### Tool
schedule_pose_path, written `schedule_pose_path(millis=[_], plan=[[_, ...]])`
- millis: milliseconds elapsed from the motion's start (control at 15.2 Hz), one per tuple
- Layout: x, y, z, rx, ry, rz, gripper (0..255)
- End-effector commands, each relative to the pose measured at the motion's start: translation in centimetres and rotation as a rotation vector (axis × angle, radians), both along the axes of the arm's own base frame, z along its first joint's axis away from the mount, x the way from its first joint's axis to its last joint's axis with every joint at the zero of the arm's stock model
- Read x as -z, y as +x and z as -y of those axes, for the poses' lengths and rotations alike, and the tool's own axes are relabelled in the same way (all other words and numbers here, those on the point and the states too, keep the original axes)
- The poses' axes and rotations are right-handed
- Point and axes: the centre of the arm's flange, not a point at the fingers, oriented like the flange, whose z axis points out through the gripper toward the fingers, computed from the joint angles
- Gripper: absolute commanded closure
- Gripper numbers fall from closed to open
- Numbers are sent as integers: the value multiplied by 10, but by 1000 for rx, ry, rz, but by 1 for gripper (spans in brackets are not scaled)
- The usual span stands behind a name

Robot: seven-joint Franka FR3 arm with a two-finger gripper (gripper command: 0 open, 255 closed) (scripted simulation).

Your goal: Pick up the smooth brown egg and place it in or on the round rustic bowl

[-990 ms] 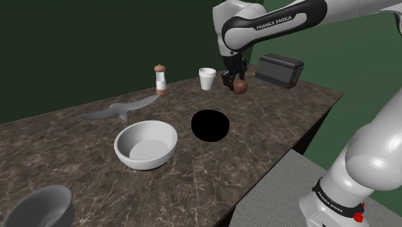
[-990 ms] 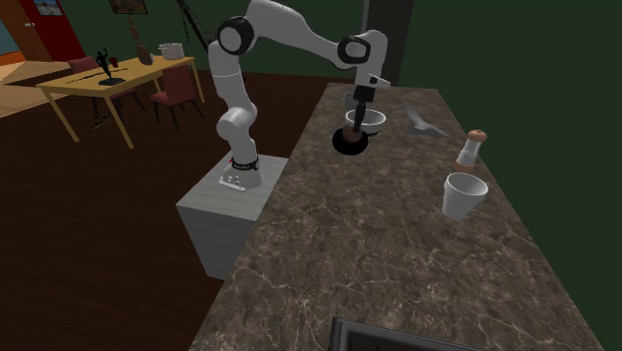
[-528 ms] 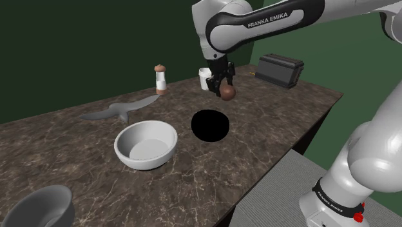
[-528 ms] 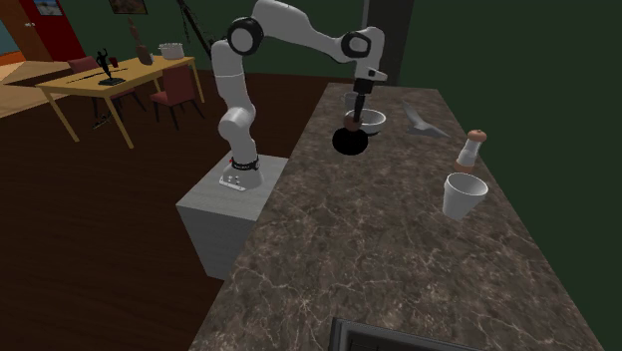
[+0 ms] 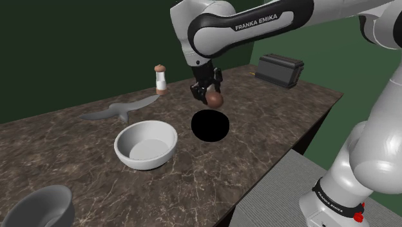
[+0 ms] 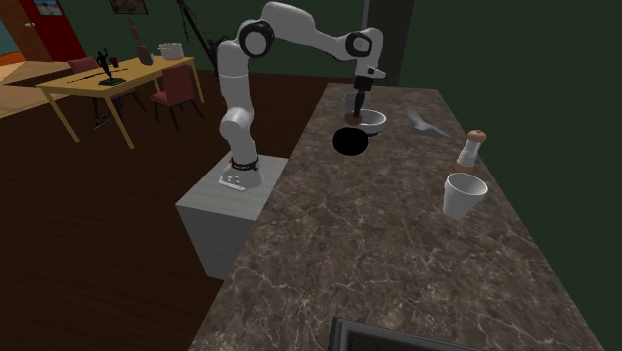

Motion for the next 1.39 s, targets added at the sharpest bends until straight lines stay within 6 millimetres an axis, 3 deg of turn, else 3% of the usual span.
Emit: schedule_pose_path(millis=[0, 660, 1188, 1254, 1320], plan=[[10, 0, -4, 1, 0, 0, 255], [61, 0, -4, 1, 0, 0, 255], [61, 0, -4, 1, 0, 0, 255], [61, 0, -4, 1, 0, 0, 0], [61, 0, -4, 1, 0, 0, 0]])
